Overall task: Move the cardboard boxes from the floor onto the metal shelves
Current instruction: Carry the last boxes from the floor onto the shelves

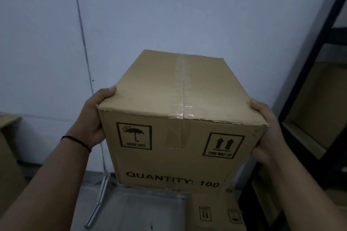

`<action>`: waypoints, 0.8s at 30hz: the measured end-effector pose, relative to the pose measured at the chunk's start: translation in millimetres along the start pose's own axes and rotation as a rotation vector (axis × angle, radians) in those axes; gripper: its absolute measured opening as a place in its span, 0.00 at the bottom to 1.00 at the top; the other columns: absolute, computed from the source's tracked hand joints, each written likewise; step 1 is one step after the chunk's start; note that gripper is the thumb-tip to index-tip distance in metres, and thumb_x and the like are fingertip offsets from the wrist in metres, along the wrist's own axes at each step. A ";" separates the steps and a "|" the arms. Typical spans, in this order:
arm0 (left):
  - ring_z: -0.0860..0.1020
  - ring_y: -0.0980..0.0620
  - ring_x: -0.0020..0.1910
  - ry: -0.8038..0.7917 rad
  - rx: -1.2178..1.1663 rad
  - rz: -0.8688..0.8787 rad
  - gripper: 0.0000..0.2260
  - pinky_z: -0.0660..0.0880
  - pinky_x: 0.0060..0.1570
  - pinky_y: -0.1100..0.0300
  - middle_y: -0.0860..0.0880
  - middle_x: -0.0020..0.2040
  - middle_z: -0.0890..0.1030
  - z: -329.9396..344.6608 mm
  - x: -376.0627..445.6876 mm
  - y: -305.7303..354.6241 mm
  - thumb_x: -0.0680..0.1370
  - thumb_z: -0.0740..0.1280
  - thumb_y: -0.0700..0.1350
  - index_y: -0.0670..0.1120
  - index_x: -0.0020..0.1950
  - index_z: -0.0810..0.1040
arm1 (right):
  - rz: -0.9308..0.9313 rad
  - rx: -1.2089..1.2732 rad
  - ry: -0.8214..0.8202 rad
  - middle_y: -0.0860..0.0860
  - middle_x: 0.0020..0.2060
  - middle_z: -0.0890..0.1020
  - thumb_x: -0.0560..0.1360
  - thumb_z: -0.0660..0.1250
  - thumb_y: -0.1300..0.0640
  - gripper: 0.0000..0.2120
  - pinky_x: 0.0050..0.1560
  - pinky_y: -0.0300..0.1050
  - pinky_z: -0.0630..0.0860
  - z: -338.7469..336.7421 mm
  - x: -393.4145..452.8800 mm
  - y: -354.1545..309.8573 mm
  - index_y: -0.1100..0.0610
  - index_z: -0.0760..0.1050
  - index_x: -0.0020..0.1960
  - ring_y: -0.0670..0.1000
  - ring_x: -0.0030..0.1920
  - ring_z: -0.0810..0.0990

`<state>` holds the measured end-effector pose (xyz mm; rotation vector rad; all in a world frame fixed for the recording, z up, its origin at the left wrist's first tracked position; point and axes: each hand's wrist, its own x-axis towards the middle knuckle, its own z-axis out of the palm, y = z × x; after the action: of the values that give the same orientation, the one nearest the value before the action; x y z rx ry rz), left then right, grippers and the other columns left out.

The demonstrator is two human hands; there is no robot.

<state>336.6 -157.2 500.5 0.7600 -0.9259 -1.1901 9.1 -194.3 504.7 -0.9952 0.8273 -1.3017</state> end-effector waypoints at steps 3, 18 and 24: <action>0.81 0.50 0.34 -0.071 -0.023 0.021 0.17 0.79 0.31 0.59 0.47 0.38 0.82 1.1 7.5 11.9 0.79 0.58 0.50 0.48 0.42 0.86 | -0.077 0.009 0.049 0.54 0.39 0.84 0.78 0.58 0.44 0.19 0.37 0.44 0.78 11.9 -22.5 -14.7 0.56 0.79 0.53 0.52 0.37 0.83; 0.82 0.50 0.34 -0.501 -0.145 -0.149 0.23 0.79 0.32 0.58 0.47 0.39 0.83 11.6 -0.8 40.5 0.80 0.53 0.50 0.49 0.41 0.86 | -0.301 0.020 0.448 0.55 0.42 0.85 0.77 0.59 0.46 0.18 0.37 0.44 0.79 63.9 -167.8 -22.9 0.56 0.79 0.56 0.53 0.38 0.83; 0.82 0.51 0.35 -0.714 -0.187 -0.212 0.24 0.80 0.32 0.59 0.48 0.39 0.84 69.6 -33.1 26.2 0.81 0.51 0.49 0.50 0.38 0.86 | -0.360 0.022 0.614 0.55 0.38 0.85 0.78 0.57 0.46 0.18 0.31 0.43 0.79 46.8 -251.7 -36.1 0.57 0.78 0.53 0.53 0.34 0.84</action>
<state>281.5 -120.2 547.7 0.2722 -1.3071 -1.7609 11.1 61.4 542.9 -0.7473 1.1203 -1.9738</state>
